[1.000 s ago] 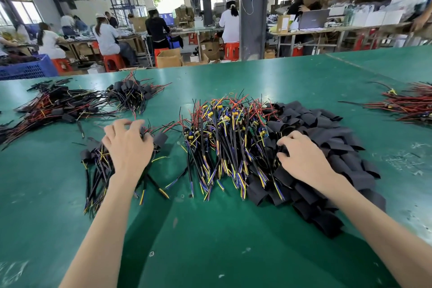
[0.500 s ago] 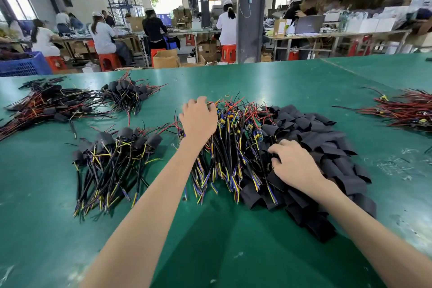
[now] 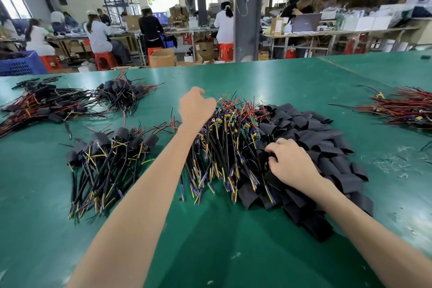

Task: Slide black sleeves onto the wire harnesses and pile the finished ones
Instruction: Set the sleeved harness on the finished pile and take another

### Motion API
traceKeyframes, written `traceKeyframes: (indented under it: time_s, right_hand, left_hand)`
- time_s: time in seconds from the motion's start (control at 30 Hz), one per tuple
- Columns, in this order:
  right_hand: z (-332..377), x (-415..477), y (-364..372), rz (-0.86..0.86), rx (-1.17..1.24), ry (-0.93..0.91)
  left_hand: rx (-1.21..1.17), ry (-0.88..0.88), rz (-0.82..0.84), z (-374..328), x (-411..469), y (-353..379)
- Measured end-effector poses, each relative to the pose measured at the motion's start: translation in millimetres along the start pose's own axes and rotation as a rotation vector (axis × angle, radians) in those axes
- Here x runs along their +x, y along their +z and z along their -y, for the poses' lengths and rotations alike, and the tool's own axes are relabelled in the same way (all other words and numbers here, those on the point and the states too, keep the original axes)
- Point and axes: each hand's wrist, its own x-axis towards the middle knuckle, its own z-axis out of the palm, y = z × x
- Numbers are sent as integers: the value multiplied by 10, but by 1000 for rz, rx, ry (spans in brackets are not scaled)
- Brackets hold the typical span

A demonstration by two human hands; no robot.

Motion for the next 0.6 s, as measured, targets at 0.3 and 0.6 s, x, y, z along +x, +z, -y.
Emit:
traceKeyframes:
  time_s: [0.3, 0.6]
  right_hand:
    - [-2, -9, -2, -9, -10, -14]
    - [-5, -2, 8, -21, -21, -19]
  left_hand:
    - [65, -211, 244, 61, 300, 19]
    - [-259, 15, 148, -74, 254, 22]
